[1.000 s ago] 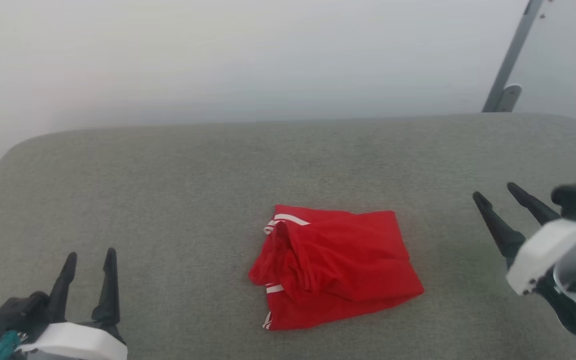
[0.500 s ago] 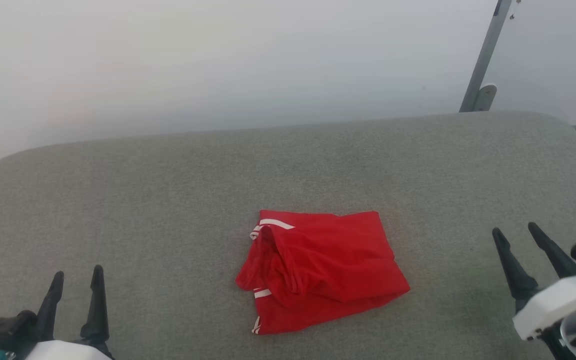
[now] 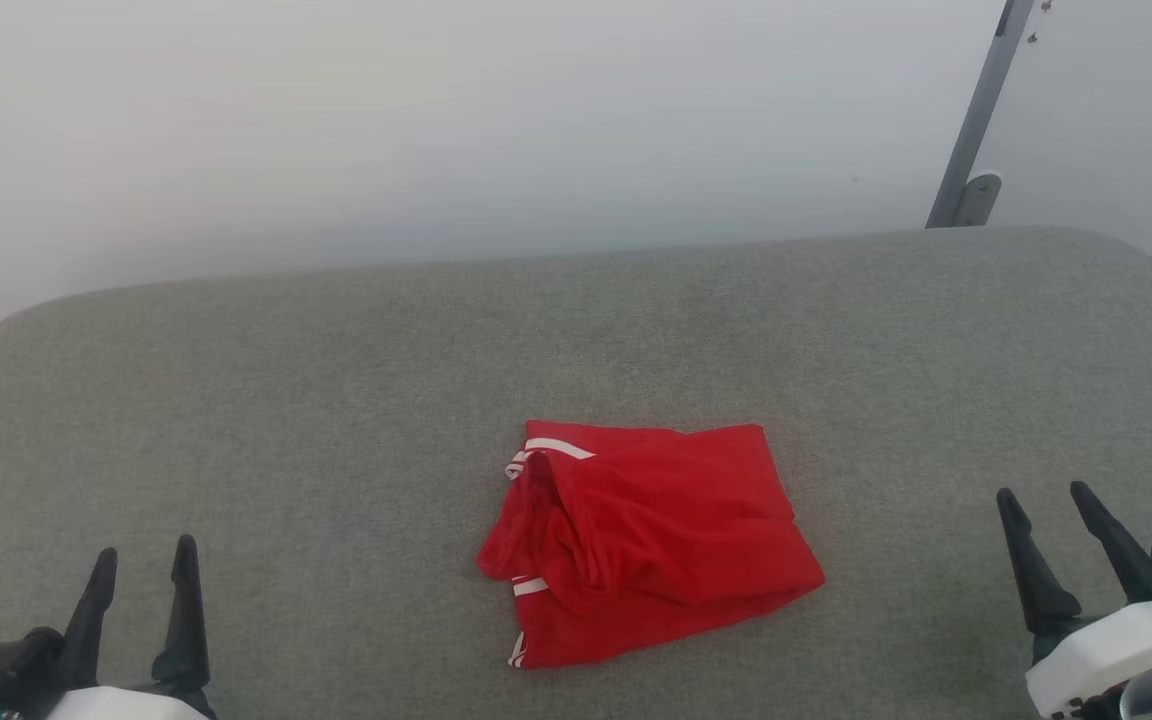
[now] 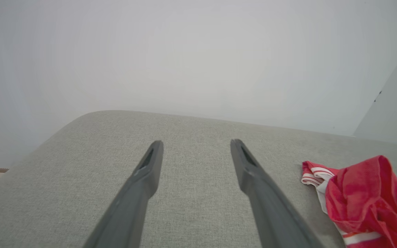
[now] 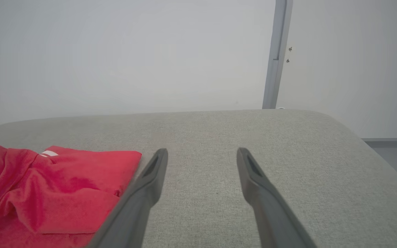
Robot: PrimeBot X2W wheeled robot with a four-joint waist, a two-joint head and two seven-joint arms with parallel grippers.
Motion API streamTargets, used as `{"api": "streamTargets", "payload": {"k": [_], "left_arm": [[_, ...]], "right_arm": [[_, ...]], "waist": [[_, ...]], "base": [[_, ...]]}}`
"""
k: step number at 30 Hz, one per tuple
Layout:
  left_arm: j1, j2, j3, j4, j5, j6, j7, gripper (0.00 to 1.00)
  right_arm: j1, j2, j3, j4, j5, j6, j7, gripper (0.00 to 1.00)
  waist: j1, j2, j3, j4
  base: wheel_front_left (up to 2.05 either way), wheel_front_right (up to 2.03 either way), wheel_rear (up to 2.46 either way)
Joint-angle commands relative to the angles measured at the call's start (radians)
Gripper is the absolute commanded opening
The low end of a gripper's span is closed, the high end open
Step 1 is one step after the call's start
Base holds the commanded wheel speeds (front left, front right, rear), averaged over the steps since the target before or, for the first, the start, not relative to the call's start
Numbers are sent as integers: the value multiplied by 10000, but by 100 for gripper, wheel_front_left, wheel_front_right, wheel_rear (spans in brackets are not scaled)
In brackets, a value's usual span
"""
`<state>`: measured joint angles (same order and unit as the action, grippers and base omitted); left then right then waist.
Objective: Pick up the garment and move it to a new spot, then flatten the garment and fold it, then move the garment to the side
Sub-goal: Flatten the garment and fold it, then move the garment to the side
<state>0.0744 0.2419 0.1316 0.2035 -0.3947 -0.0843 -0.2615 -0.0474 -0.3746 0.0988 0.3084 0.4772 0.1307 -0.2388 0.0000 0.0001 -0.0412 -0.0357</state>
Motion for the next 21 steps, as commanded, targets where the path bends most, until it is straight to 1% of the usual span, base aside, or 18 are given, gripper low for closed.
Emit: {"api": "streamTargets", "payload": {"k": [1,9,15,19,21], "left_arm": [[63,-31,57,-47,150,-56,-44,100],[59,-116,99,-137,209,-79,-44,100],[53,-166,82,-147,283,-93,-44,100],[-35,-204,-56,-144,358,-110,-44,100],[-102,-222,-137,-131,372,-130,-44,100]], "right_arm": [[92,72,-38,-25,-66,0,-60,100],[222,178,-115,-158,-153,0,21,100],[214,267,-44,-175,86,0,154,100],[53,233,270,-143,408,0,747,100],[-114,86,519,-167,587,0,1131,100]], "waist": [[0,-1,5,-1],[0,-1,34,9],[0,-1,42,68],[0,-1,69,237],[0,-1,103,363]], "base": [[0,0,0],[0,0,0],[0,0,0],[0,0,0],[0,0,0]]}}
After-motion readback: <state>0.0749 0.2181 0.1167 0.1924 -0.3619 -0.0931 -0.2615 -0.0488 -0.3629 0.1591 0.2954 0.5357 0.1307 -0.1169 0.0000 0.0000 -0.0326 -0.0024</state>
